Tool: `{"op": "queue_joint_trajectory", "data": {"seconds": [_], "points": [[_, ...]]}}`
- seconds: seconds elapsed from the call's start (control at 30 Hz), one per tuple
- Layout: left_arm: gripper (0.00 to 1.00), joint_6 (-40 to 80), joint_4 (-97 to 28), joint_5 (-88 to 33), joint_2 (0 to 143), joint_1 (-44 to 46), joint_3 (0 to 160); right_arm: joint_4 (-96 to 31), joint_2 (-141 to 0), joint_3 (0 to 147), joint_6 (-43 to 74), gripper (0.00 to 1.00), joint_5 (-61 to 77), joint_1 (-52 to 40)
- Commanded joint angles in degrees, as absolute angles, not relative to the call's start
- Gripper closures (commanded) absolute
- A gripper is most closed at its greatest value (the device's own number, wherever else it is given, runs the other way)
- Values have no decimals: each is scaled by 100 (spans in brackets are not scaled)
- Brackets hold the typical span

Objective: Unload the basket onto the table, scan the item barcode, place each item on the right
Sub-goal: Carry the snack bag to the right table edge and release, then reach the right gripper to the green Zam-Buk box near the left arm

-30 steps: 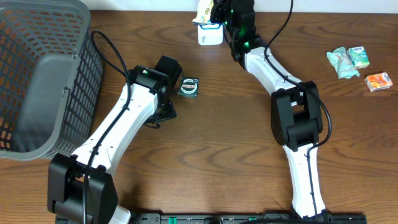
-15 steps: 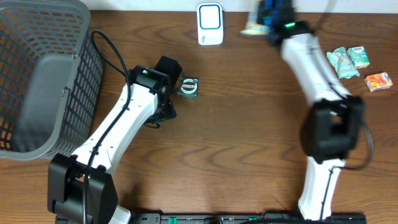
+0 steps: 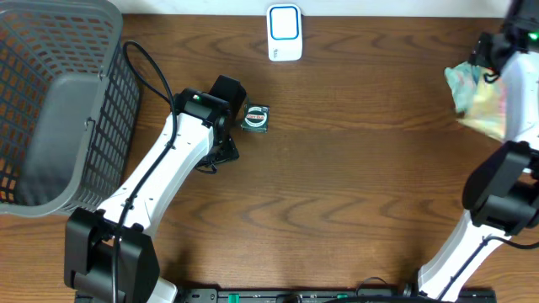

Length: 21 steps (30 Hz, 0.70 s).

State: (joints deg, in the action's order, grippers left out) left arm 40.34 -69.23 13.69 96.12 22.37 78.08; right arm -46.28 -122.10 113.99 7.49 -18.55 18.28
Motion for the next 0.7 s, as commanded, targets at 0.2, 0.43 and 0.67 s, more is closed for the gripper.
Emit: {"op": "queue_joint_trajectory", "data": {"seconds": [0.2, 0.43, 0.67], "points": [[2, 4084, -6958, 1463, 9581, 2220, 7778, -4602, -12298, 11430, 611, 1, 1673, 1887], [2, 4082, -6960, 1463, 9581, 2220, 7778, -4576, -12298, 11428, 615, 1, 3142, 1319], [2, 4084, -6958, 1463, 9581, 2220, 7778, -4829, -12307, 11419, 631, 11, 3732, 180]]}}
